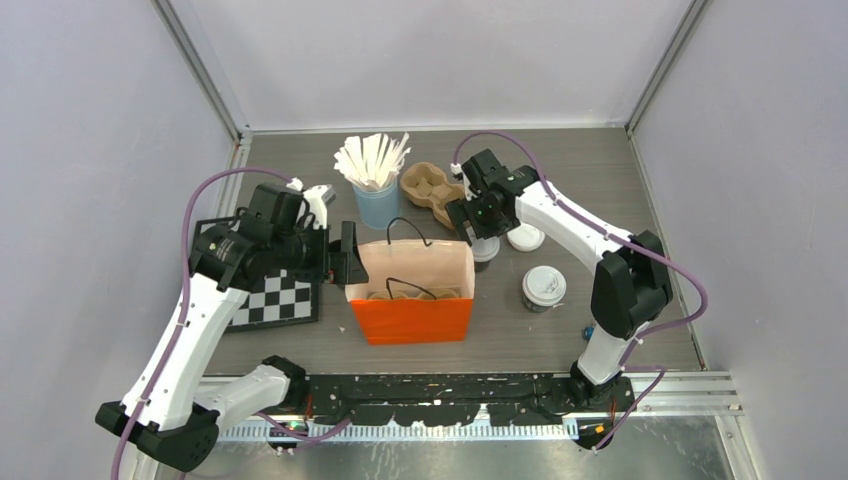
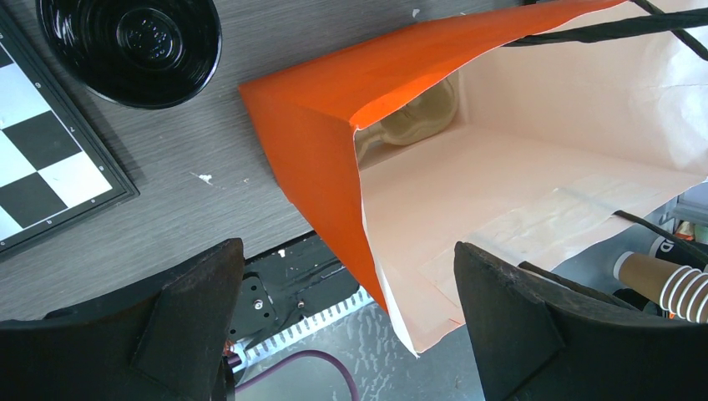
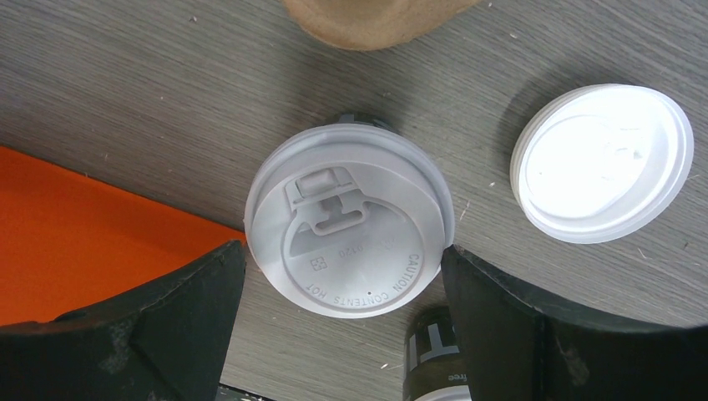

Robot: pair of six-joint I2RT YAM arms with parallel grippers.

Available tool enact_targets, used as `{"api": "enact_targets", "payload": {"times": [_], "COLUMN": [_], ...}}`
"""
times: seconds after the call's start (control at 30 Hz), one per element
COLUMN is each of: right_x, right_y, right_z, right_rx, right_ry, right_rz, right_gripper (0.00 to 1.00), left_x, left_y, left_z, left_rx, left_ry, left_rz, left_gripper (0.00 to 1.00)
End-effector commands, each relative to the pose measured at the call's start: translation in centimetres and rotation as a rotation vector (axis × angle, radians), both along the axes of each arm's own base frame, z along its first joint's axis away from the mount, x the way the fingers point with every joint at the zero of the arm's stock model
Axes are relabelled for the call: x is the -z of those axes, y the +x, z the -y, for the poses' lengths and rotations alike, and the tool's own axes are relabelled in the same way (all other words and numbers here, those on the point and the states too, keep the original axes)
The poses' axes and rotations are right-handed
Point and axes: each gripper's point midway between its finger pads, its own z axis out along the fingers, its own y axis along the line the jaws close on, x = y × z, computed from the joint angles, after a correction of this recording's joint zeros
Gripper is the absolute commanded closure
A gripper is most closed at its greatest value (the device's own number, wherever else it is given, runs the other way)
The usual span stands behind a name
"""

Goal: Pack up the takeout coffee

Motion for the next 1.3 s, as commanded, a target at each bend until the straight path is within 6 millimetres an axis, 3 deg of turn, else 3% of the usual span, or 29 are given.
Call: {"api": "enact_targets", "payload": {"times": [0.0,0.5,0.63,0.93,1.13,1.27], "right_x": [-0.1,0.4,-0.6,-8.0,-13.1,-16.9], "right_y": [0.1,0.0,0.2,1.4,0.9,-0.1], "right_z": [-0.7,-0.1,0.0,1.3,2.8,3.8], "right_rx": [-0.026,-0.009,0.012,0.093,0.138,0.159], "right_ry": [-0.001,-0.049,-0.039,-0.017,-0.017,0.002], "right_rz": [0.020,0.023,0.053,0.215,0.283,0.337], "right_gripper": [0.09,0.16,0.21,0.24,0.24,0.25], "left_x": [-0.6,-0.7,-0.5,-0.2,-0.5,-1.3], "left_y": [0.3,0.2,0.1,0.8,1.8,2.5], "left_z": [0.5,0.2,0.1,0.0,0.2,0.9], "left_rx": [0.027,0.036,0.013,-0.007,0.006,0.009], "left_ry": [-0.018,0.000,-0.002,0.020,0.031,0.000], "left_rz": [0.035,0.032,0.023,0.003,0.026,0.056], "left_gripper": [0.02,0.03,0.08,0.25,0.36,0.57]}}
